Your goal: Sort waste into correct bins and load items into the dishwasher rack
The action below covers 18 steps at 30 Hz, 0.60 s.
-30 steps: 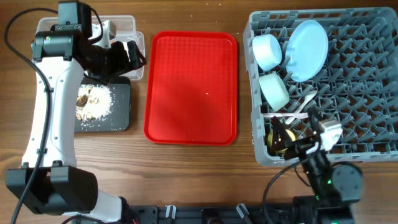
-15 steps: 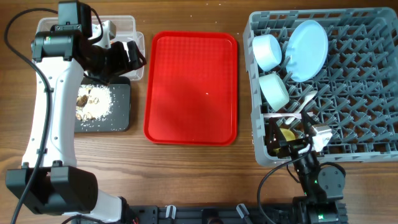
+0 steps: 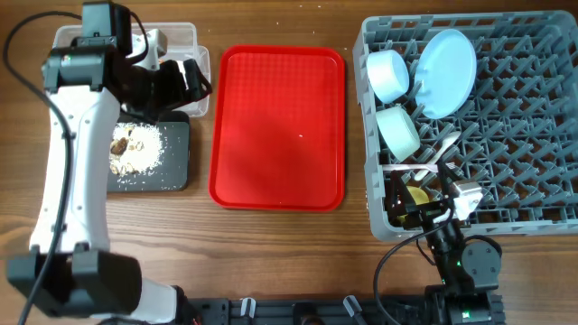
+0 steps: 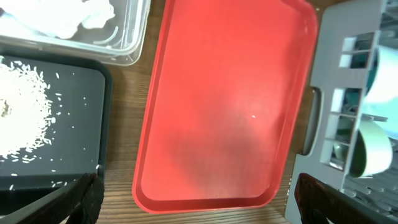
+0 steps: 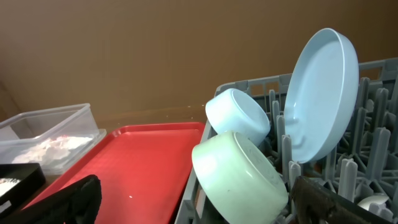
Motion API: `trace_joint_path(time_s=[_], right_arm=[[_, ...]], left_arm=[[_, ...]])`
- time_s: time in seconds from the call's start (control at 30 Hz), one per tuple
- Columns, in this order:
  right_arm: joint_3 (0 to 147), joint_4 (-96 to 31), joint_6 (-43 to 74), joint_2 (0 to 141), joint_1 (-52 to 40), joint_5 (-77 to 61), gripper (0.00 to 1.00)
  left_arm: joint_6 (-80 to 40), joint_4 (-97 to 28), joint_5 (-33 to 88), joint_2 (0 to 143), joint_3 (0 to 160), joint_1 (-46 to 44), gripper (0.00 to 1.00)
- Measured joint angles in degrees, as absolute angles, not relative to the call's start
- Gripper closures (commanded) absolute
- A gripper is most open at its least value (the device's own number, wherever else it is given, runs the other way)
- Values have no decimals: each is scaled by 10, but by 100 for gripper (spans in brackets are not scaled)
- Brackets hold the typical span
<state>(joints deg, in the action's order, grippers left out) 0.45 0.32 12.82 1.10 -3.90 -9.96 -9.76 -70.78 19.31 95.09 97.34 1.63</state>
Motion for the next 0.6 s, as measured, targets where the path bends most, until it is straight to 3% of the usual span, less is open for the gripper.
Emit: trace_joint_path(time_s=[0.13,0.27,0.6], right_arm=[[4,3,128,11,-39,-100,0],[4,4,128,10,-39,-98,0],[4,5,132,8,-39,-93,0]], left_arm=[[-97,-698,180,844,972,0,0],[-97,-572,160,657,909,-6,0],[-97,-224,143,229,387,-1,0]])
